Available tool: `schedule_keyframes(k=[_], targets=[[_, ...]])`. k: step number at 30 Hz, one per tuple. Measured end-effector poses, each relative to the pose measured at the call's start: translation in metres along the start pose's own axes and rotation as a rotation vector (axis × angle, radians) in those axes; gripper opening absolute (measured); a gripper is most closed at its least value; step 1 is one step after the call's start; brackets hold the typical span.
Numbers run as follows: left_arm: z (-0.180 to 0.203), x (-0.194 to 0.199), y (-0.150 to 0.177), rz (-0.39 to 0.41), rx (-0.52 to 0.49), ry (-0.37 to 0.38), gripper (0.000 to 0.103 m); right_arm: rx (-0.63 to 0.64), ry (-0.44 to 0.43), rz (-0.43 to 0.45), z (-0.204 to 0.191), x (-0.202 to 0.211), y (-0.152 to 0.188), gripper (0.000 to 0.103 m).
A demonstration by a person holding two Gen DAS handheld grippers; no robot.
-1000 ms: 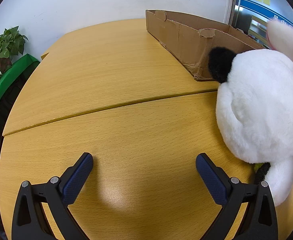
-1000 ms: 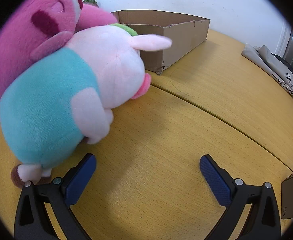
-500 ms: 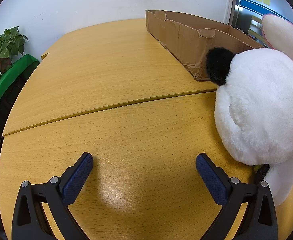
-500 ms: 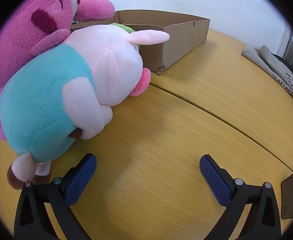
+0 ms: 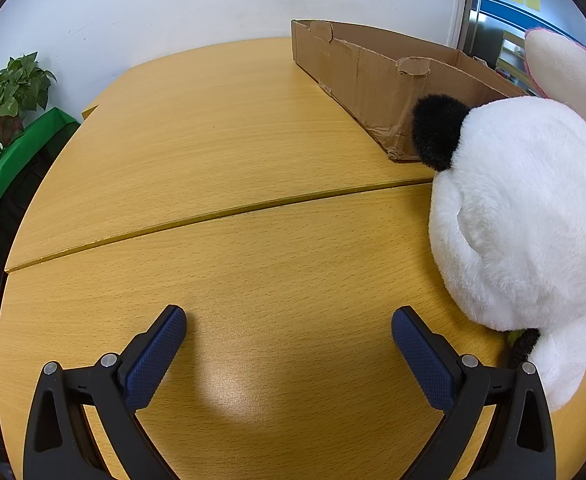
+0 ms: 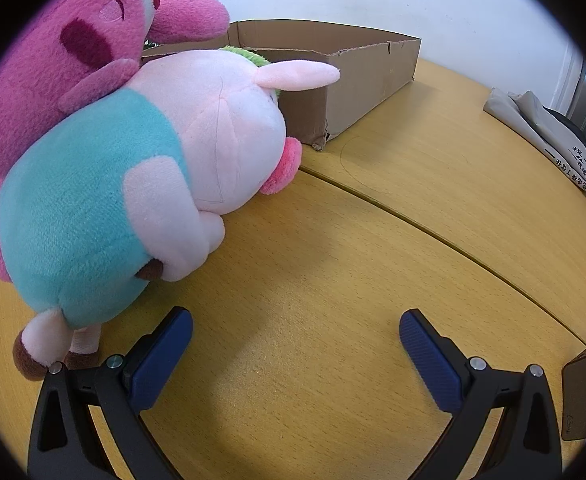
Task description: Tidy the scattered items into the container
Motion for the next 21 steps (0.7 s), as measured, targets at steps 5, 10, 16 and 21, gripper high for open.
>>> schedule_keyframes(k=[5,10,16,21], targets=[[0.0,0.0,0.0,0.0,0.001,0.001,0.103,-0.016,0.013,-0.002,-0.001,-0.002,-0.002,0.103],[0.0,0.0,-0.002,0.002,0.017,-0.01,0.103,-0.047,0.038,-0.006,-0.004,-0.003,-0.004,0.103],[0.005,0.011,0.005,0.013,0.042,-0.084,0.103,-0.145,0.127,-0.038,-0.011,0.013,0.012,0.102],[0.016,0.094,0.025,0.227,0.149,-0.181,0.103,-0.185,0.264,0.02,-0.05,0.081,0.038,0.102]])
Point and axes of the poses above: each gripper's, at about its wrist camera, not at the fingertips, and x roughly against the way its jaws point, z to its right, y to its underside, the point moved 5 cm from there along -x, roughly the way its jaws point, and after that the axes turned 10 degrees about x, right-handed, at the moved point
